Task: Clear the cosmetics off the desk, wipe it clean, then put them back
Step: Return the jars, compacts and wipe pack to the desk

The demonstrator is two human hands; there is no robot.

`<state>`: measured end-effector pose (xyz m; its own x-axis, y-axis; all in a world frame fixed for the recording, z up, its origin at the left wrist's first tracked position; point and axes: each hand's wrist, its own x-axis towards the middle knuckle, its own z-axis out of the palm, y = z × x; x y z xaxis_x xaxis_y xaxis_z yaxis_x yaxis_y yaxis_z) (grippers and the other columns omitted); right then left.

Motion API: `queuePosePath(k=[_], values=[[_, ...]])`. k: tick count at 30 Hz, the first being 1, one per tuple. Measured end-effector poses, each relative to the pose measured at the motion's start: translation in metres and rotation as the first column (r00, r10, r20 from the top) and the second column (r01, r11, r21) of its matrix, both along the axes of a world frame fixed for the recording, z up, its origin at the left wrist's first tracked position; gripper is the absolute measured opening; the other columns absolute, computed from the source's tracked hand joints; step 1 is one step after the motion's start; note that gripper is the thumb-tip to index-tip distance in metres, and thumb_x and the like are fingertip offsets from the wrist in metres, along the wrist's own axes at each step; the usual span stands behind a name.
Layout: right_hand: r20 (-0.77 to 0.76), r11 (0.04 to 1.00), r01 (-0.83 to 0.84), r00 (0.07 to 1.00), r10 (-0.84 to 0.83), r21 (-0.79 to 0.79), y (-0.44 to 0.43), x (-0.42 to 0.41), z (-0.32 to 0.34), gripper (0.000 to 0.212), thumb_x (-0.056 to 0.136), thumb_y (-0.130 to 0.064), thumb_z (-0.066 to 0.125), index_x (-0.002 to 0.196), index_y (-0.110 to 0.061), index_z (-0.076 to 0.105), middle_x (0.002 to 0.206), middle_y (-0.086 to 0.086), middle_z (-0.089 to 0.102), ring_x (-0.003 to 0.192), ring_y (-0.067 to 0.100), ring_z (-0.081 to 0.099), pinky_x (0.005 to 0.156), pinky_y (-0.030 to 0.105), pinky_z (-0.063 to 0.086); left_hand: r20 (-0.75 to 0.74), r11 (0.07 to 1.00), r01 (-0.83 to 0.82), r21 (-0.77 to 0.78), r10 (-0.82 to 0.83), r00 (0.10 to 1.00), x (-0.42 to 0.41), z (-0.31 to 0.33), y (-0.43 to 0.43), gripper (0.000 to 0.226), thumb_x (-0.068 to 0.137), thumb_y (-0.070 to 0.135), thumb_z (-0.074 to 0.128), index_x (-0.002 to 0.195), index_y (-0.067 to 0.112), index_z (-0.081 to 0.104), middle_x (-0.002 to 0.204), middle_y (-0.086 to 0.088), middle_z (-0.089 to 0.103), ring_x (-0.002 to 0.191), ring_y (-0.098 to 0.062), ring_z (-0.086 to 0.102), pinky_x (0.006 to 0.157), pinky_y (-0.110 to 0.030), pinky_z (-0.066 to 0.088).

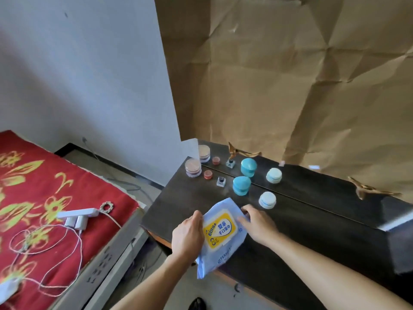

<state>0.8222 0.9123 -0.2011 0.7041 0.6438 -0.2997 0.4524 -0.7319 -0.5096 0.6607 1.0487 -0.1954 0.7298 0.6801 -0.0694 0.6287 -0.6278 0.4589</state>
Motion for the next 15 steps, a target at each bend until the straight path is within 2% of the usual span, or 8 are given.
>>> queuePosePath(k=[3, 8, 12, 15], values=[[-0.007, 1.000, 0.002, 1.000, -0.003, -0.025, 0.061, 0.004, -0.008, 0.040, 0.093, -0.046, 0.048, 0.128, -0.026, 0.047, 0.120, -0.002, 0.059, 0.108, 0.018, 0.057, 0.085, 0.034, 0.048, -0.026, 0.997, -0.071, 0.002, 0.071, 0.997, 0.003, -0.009, 0.068, 0.009, 0.091, 0.019, 0.036, 0.083, 0.016, 0.036, 0.073, -0.001, 0.056, 0.068, -0.027, 0.049, 0.059, -0.034, 0.038], [-0.020, 0.997, -0.004, 1.000, 0.003, -0.072, 0.129, 0.013, -0.027, 0.038, 0.093, -0.044, 0.049, 0.127, -0.025, 0.046, 0.118, -0.002, 0.059, 0.105, 0.017, 0.056, 0.083, 0.031, 0.047, -0.054, 0.973, -0.229, -0.043, 0.226, 0.973, 0.018, -0.030, 0.157, 0.008, 0.091, 0.014, 0.034, 0.088, 0.012, 0.041, 0.073, -0.004, 0.054, 0.067, -0.031, 0.049, 0.058, -0.035, 0.036], [-0.026, 0.994, 0.019, 0.999, -0.022, -0.110, 0.161, 0.019, -0.049, 0.039, 0.094, -0.044, 0.049, 0.128, -0.027, 0.045, 0.121, -0.002, 0.057, 0.104, 0.016, 0.057, 0.084, 0.034, 0.049, -0.079, 0.937, -0.328, -0.118, 0.320, 0.944, 0.036, -0.058, 0.200, 0.011, 0.094, 0.016, 0.032, 0.087, 0.011, 0.039, 0.074, -0.009, 0.052, 0.068, -0.034, 0.049, 0.062, -0.037, 0.040], [-0.002, 0.983, -0.011, 1.000, 0.010, -0.185, 0.174, 0.022, -0.066, 0.039, 0.095, -0.042, 0.048, 0.130, -0.027, 0.043, 0.126, -0.001, 0.054, 0.110, 0.018, 0.055, 0.085, 0.033, 0.049, -0.138, 0.933, -0.329, -0.142, 0.311, 0.940, 0.044, -0.082, 0.215, 0.008, 0.093, 0.012, 0.032, 0.090, 0.011, 0.040, 0.079, -0.011, 0.056, 0.073, -0.035, 0.052, 0.063, -0.039, 0.041]])
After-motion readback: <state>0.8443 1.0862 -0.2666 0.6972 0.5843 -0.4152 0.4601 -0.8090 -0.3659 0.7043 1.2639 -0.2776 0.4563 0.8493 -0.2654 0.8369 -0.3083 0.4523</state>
